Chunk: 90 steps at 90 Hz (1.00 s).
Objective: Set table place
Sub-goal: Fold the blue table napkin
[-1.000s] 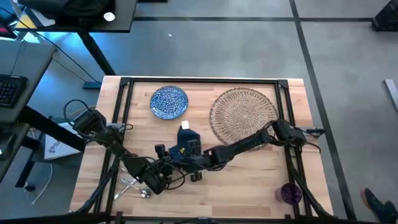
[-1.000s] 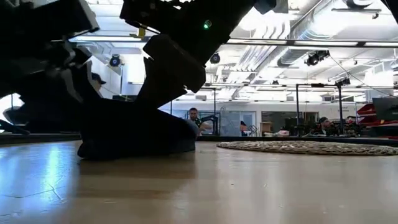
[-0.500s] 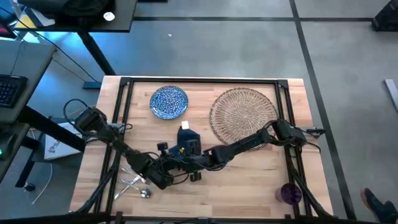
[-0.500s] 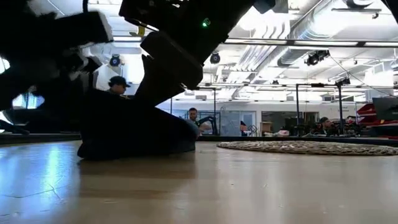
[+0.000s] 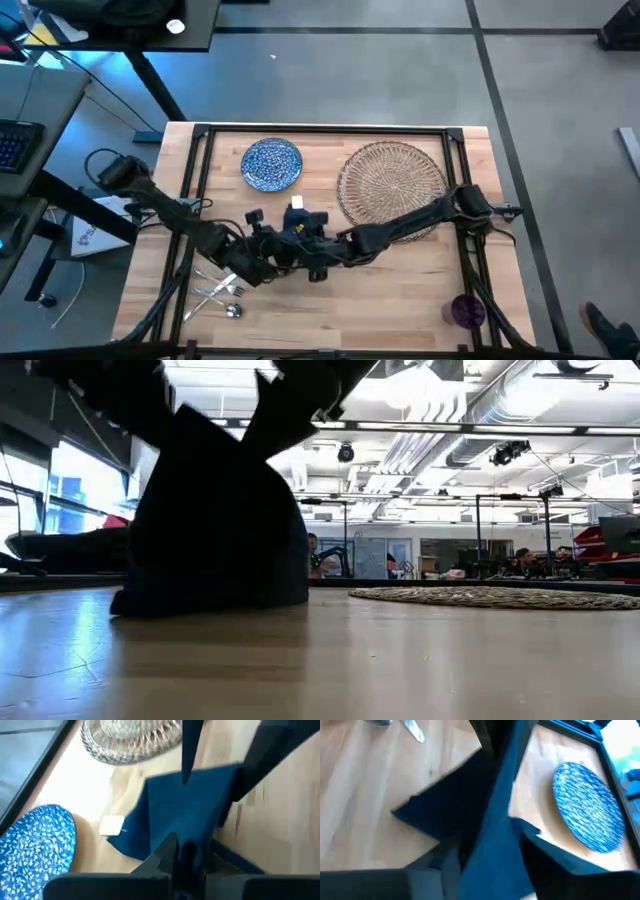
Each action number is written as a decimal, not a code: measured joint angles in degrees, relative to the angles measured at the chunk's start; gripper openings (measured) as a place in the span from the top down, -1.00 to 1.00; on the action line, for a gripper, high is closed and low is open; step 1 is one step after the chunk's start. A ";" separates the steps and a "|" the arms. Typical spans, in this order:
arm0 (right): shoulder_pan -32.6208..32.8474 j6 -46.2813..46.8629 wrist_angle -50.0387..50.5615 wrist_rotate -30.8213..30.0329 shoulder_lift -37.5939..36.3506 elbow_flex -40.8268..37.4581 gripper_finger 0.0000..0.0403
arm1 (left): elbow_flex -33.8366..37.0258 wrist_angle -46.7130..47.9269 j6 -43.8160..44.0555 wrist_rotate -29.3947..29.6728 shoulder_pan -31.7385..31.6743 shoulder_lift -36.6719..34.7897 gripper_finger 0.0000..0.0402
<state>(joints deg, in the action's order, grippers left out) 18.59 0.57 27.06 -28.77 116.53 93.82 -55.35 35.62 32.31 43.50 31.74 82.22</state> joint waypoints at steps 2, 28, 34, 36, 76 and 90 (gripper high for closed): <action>0.09 0.87 0.76 -0.09 -0.42 0.00 0.01 | 0.00 0.00 -0.05 0.21 -0.12 -0.49 1.00; 1.89 20.73 2.53 -3.93 -1.16 -1.05 -0.14 | -0.02 0.03 -2.11 0.51 -1.55 -4.69 1.00; 3.14 23.65 -2.32 -6.80 -1.15 -3.65 -0.13 | -0.02 0.13 -2.18 0.49 -1.74 -4.73 1.00; 3.50 24.49 -4.01 -8.01 -1.13 -4.57 -0.12 | -0.02 0.14 -2.28 0.46 -1.76 -4.71 1.00; 6.41 24.95 -33.75 -23.25 7.26 -13.22 -0.11 | 0.00 0.20 -2.57 0.30 -1.87 -4.67 1.00; 6.29 27.06 -34.59 -30.08 10.51 -13.22 -0.11 | 0.00 0.24 -2.57 0.29 -2.13 -4.66 1.00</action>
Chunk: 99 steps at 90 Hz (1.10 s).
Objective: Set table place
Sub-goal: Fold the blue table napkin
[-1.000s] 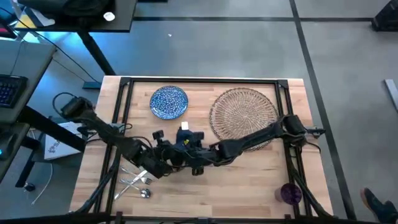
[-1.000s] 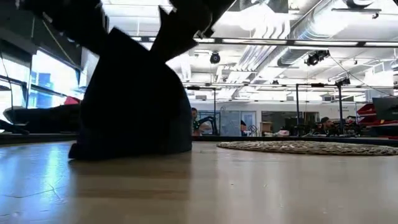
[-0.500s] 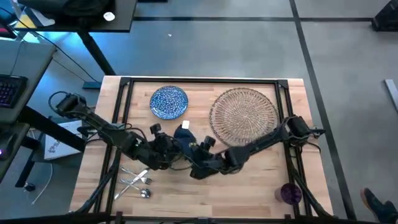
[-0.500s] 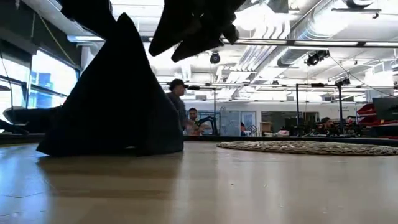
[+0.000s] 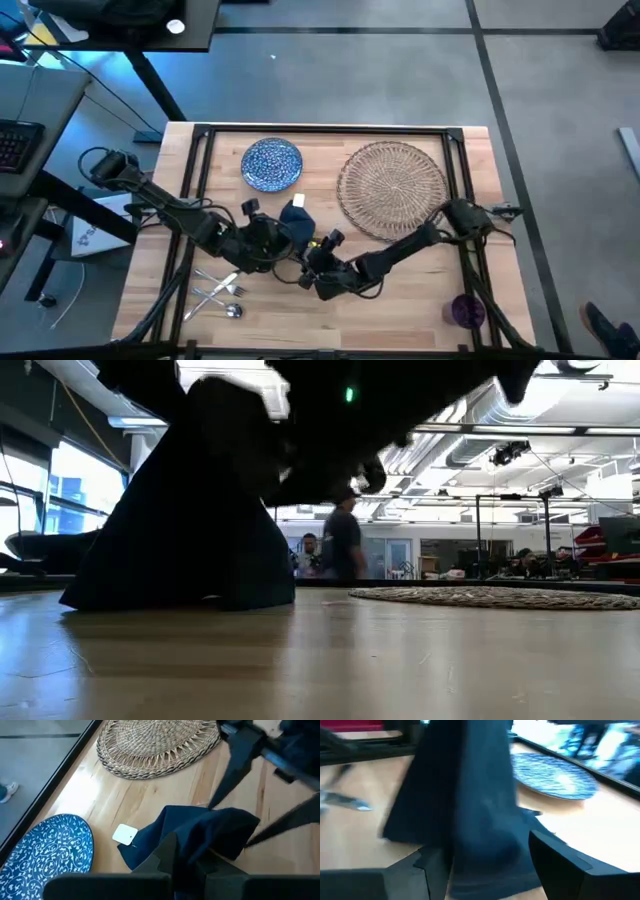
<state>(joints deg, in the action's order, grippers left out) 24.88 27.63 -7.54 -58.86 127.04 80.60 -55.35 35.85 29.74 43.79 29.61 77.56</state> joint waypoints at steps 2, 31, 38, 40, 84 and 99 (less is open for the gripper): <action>-0.11 0.82 0.25 -0.44 0.30 0.00 -0.11 | 0.00 0.04 0.00 0.04 -0.01 0.00 1.00; -1.76 14.99 8.21 -2.83 3.34 0.00 -0.11 | 0.00 0.00 -0.44 0.40 -0.66 0.02 1.00; -2.17 17.03 7.64 -3.93 3.48 0.00 -0.11 | 0.00 -0.06 -0.44 0.44 -0.66 0.02 1.00; -2.32 17.35 7.15 -3.97 3.49 0.02 -0.11 | 0.00 -0.06 -0.43 0.43 -0.66 0.02 1.00; -5.44 25.40 5.84 5.09 4.83 0.04 -0.11 | 0.00 -0.13 -0.51 0.28 -0.58 0.02 1.00; -5.83 25.93 2.59 3.77 6.82 0.00 -0.10 | 0.00 -0.23 -0.45 0.28 -0.56 0.02 1.00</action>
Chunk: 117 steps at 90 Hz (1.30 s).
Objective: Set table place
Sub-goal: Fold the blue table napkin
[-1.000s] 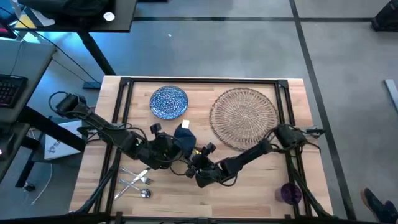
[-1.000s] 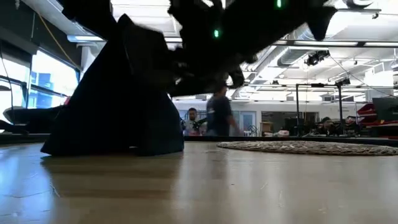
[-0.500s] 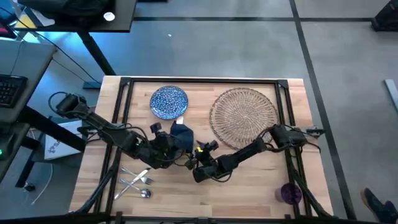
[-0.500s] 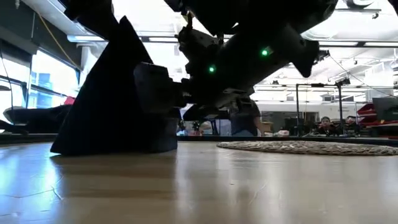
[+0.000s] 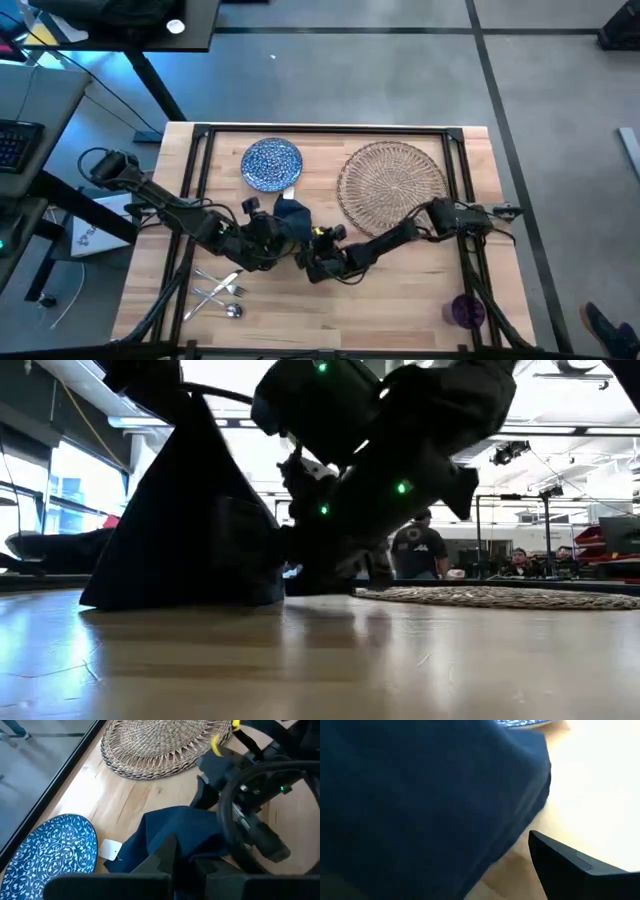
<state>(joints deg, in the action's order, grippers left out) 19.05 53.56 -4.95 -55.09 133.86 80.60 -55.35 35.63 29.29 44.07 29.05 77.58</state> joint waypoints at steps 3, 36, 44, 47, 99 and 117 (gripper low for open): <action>0.06 -0.02 0.17 -0.76 0.00 0.00 -0.07 | 0.00 0.09 0.01 0.00 0.09 0.00 1.00; -1.57 -11.21 0.16 -2.10 0.04 0.00 0.71 | 0.00 0.21 0.19 0.27 0.21 0.00 1.00; -1.58 -16.83 0.26 -1.33 -0.50 0.00 0.94 | 0.00 0.18 0.54 -0.03 0.21 0.00 1.00; -1.62 -18.69 0.77 -0.59 -0.95 0.00 0.96 | 0.00 0.16 0.60 -0.23 0.23 0.00 1.00; -1.85 -47.18 32.61 15.43 -27.76 0.01 1.00 | -12.72 1.76 -8.35 -1.39 3.53 -0.07 1.00; 0.42 -44.80 41.10 28.72 -37.87 0.02 1.00 | -15.69 -0.79 -8.78 -5.79 5.03 -0.03 1.00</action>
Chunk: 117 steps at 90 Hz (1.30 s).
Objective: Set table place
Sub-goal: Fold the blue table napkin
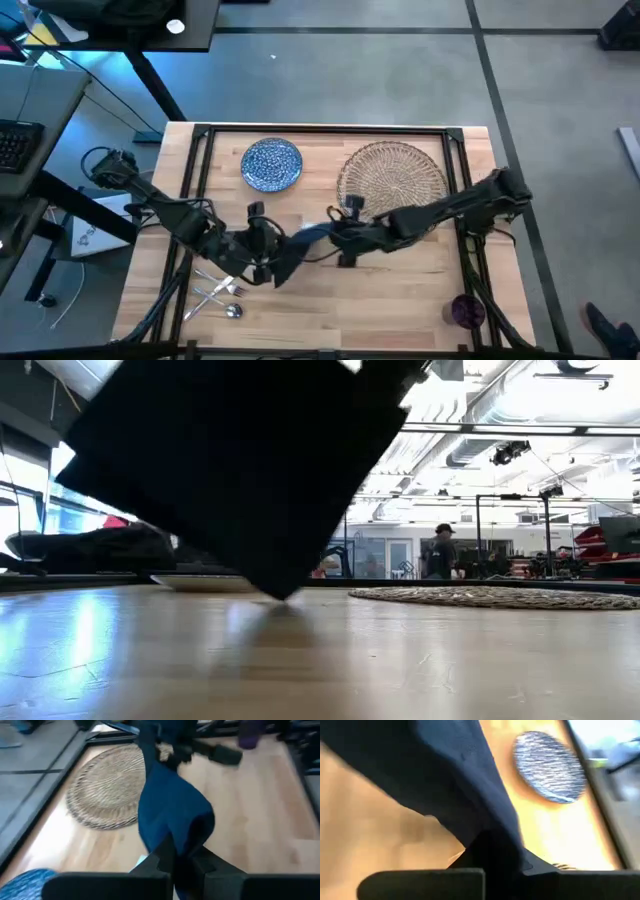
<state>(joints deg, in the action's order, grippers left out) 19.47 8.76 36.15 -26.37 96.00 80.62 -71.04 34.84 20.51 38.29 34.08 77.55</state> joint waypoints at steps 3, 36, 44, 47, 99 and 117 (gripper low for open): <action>0.43 0.06 0.70 1.14 -1.00 0.02 1.00 | -0.05 -0.86 0.21 -0.42 0.18 -0.03 1.00; -4.34 -6.43 -0.75 2.56 3.22 -4.48 1.00 | 12.02 -3.18 6.21 -2.27 -7.00 0.18 1.00; -6.95 -9.18 -2.60 1.32 5.68 -4.83 1.00 | 16.59 -3.92 6.70 -3.50 -10.35 0.21 1.00; -7.89 -10.45 -3.27 0.58 6.44 -4.83 1.00 | 17.93 -4.62 5.89 -3.38 -11.53 0.21 1.00; -10.45 -16.03 -8.84 13.75 13.43 -4.79 1.00 | 29.83 -13.27 -15.69 -10.81 -17.19 0.16 1.00; -5.10 -12.56 -9.60 22.01 13.08 -4.55 1.00 | 28.45 -13.03 -17.81 -16.07 -12.58 0.12 1.00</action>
<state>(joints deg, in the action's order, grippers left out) 14.37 -3.80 26.55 -4.36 109.08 76.07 -42.59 21.80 2.70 22.22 21.50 77.67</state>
